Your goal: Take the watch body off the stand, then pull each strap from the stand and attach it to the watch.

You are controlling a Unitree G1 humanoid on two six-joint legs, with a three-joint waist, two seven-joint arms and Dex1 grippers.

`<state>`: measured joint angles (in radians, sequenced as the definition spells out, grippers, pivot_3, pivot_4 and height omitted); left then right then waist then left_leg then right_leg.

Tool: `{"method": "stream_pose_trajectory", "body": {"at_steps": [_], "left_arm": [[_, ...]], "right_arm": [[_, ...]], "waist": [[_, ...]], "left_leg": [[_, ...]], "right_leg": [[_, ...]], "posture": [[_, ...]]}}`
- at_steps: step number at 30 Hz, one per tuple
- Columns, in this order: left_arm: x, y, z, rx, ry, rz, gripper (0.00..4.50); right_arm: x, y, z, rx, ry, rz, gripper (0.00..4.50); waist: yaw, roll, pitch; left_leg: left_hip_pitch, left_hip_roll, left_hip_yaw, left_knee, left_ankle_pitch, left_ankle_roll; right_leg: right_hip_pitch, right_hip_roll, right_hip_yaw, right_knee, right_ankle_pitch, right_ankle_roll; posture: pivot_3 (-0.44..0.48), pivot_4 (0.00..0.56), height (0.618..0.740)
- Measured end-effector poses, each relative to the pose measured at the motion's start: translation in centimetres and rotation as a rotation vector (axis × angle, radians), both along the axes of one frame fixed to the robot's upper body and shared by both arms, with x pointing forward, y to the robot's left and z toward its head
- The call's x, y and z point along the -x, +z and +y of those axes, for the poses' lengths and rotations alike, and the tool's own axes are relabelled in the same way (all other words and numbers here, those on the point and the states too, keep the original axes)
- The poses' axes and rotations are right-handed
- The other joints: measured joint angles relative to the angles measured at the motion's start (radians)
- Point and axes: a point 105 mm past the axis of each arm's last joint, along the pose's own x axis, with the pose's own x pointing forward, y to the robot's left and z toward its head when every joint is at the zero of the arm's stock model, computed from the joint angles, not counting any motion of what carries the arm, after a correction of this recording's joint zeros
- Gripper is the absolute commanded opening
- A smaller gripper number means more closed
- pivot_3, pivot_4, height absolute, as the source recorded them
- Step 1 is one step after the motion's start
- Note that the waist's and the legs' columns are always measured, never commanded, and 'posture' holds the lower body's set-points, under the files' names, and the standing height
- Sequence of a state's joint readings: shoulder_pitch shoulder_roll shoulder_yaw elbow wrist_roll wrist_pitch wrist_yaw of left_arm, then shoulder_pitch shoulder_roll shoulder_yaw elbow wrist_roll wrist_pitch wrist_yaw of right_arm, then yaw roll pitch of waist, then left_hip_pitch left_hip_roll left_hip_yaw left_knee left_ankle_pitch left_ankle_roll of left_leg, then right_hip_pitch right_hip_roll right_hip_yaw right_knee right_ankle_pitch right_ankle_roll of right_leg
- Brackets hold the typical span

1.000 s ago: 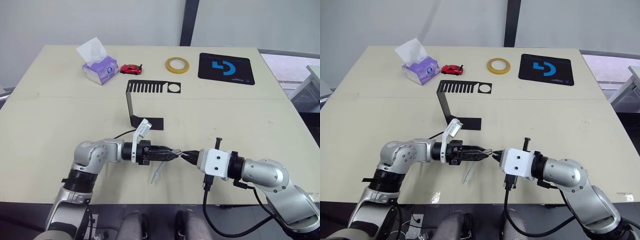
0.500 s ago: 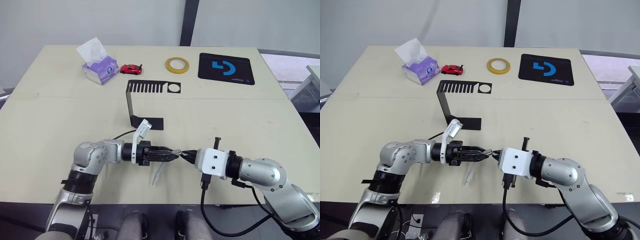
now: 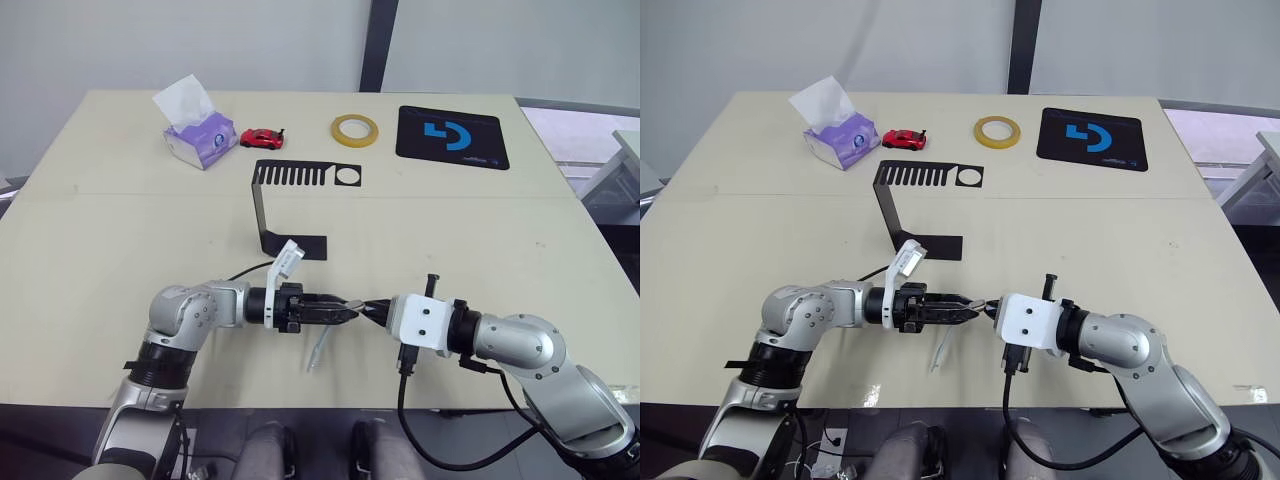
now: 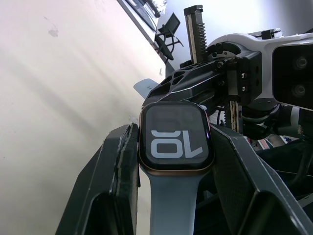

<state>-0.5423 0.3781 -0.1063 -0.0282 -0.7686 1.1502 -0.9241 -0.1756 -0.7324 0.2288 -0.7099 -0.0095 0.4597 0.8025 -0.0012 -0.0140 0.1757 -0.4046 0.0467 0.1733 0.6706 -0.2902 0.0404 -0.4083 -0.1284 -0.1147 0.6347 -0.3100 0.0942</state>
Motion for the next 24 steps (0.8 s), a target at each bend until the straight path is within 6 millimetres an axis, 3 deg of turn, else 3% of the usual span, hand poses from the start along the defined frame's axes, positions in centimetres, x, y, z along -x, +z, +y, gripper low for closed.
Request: {"method": "stream_pose_trajectory", "body": {"at_steps": [24], "left_arm": [[-0.16, -0.31, -0.21, -0.023, 0.013, -0.02, 1.75]], "right_arm": [[-0.26, -0.32, -0.01, 0.019, -0.013, 0.029, 0.0]], "waist": [[0.0, 0.0, 0.0]], "left_leg": [[0.0, 0.0, 0.0, 0.0, 0.0, 0.0]], "right_leg": [[0.0, -0.001, 0.0, 0.0, 0.0, 0.0]], "posture": [[0.0, 0.15, 0.74]]}}
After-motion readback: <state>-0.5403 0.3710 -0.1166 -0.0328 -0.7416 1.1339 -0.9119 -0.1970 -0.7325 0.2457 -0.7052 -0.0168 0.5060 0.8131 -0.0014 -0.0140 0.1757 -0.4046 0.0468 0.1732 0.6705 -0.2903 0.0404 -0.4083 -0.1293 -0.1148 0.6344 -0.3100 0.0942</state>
